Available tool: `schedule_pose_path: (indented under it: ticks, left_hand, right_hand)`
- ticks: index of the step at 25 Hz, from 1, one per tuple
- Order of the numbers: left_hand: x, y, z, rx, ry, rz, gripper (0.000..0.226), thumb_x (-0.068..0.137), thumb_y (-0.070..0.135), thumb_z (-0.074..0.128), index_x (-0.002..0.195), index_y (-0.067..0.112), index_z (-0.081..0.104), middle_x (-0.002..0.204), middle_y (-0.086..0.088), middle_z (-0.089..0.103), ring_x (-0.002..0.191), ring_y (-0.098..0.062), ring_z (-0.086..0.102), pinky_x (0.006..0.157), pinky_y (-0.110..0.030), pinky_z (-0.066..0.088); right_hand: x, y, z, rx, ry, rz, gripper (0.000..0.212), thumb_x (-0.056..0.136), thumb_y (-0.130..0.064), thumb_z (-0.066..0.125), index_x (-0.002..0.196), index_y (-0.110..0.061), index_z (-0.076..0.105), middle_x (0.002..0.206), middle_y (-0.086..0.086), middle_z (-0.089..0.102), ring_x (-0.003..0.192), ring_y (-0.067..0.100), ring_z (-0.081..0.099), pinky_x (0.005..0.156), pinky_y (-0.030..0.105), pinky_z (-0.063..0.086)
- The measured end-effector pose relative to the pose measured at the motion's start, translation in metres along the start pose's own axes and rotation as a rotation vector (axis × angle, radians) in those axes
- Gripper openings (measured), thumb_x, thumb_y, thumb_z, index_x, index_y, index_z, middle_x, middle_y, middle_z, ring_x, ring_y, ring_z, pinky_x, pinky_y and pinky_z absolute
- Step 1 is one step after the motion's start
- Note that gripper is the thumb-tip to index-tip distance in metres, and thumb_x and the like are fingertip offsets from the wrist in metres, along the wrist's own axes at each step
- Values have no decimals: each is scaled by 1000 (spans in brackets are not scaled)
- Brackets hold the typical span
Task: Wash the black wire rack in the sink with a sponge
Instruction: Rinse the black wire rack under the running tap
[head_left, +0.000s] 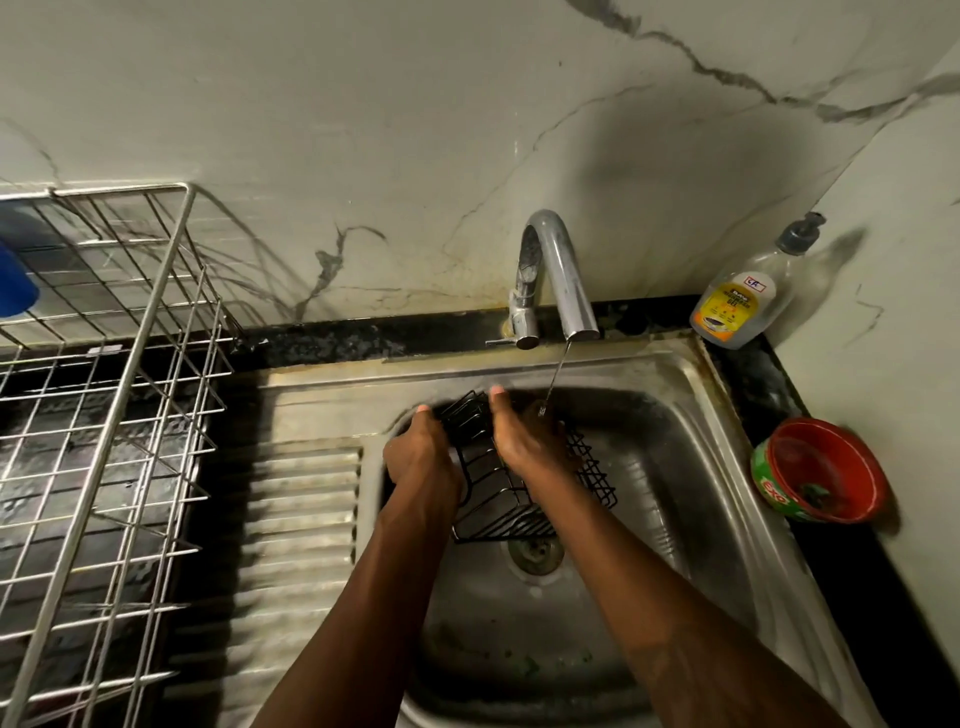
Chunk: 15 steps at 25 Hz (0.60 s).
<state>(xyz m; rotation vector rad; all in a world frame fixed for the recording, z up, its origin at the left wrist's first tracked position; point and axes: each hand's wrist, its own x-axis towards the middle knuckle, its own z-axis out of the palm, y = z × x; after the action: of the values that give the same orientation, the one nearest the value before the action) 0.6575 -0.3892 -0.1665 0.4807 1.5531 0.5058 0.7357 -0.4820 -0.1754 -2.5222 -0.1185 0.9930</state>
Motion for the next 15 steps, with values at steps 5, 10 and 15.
schedule_pose_path:
  ticks: [5, 10, 15]
  left_hand:
    - [-8, 7, 4, -79, -101, -61, 32, 80, 18, 74, 111, 16, 70, 101, -5, 75, 89, -23, 74, 78, -45, 63]
    - [-15, 18, 7, -136, -88, -56, 22, 96, 6, 51, 108, 1, 68, 102, -17, 73, 81, -29, 71, 40, -25, 52]
    - [-22, 19, 4, -126, -300, -98, 30, 97, 3, 44, 112, 1, 70, 95, -14, 71, 79, -26, 72, 69, -35, 64]
  right_hand:
    - [72, 38, -2, 93, -57, 142, 120, 64, -92, 3, 155, -19, 33, 162, 17, 26, 148, 38, 27, 120, 59, 18]
    - [-43, -1, -16, -8, -130, -285, 89, 89, -83, 6, 160, -30, 5, 169, -4, 0, 155, 24, 2, 121, 60, 4]
    - [34, 54, -31, 72, -78, 41, 95, 86, -86, 18, 158, -24, 27, 164, 11, 25, 149, 34, 27, 121, 54, 18]
